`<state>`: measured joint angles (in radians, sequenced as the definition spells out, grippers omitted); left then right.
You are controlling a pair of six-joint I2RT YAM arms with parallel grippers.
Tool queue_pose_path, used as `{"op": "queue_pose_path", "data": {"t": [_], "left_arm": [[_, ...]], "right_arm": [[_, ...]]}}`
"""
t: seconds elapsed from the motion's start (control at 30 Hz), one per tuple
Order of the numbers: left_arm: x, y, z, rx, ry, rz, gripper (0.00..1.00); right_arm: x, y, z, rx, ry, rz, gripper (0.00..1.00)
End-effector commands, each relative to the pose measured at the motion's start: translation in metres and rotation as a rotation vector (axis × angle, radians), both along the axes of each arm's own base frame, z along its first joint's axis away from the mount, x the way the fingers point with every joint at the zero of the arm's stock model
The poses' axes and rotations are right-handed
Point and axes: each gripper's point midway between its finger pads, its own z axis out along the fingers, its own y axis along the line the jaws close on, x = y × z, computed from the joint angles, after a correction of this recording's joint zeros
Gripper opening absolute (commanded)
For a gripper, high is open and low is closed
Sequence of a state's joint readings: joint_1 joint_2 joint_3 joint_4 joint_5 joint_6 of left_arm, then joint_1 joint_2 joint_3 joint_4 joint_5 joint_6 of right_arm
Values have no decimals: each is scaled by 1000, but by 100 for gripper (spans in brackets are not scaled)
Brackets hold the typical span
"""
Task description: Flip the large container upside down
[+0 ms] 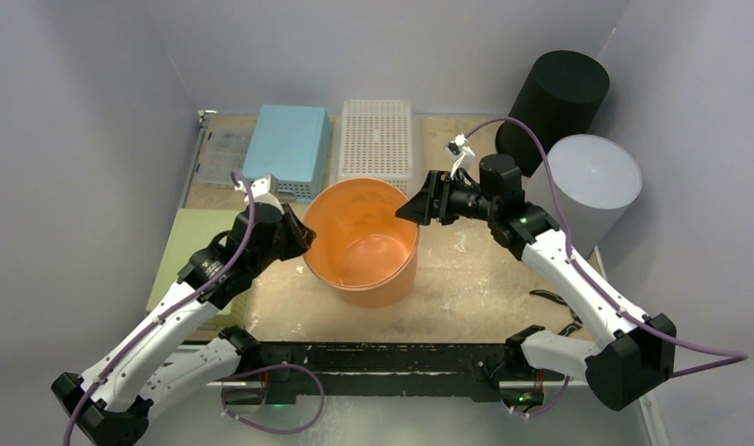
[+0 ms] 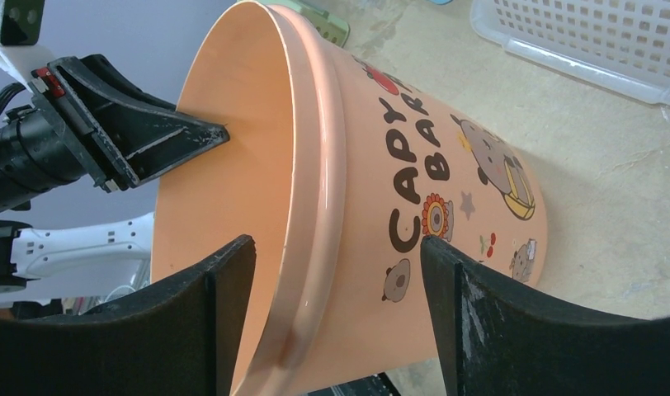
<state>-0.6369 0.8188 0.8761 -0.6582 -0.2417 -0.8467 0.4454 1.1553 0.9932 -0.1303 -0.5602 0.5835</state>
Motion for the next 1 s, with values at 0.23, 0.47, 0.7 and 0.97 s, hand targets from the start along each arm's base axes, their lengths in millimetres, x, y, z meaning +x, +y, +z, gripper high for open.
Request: {"op": "queue_pose_path", "data": {"t": [0.23, 0.47, 0.7, 0.97], "left_arm": [[-7, 12, -1, -17, -8, 49, 17], [-9, 16, -2, -35, -21, 74, 15], [-9, 16, -3, -33, -16, 73, 14], [-8, 15, -1, -38, -22, 69, 14]], "right_arm": [[-16, -1, 34, 32, -22, 28, 87], [-24, -2, 28, 20, 74, 26, 84], [-47, 6, 24, 118, 131, 122, 73], [-35, -7, 30, 29, 118, 13, 85]]}}
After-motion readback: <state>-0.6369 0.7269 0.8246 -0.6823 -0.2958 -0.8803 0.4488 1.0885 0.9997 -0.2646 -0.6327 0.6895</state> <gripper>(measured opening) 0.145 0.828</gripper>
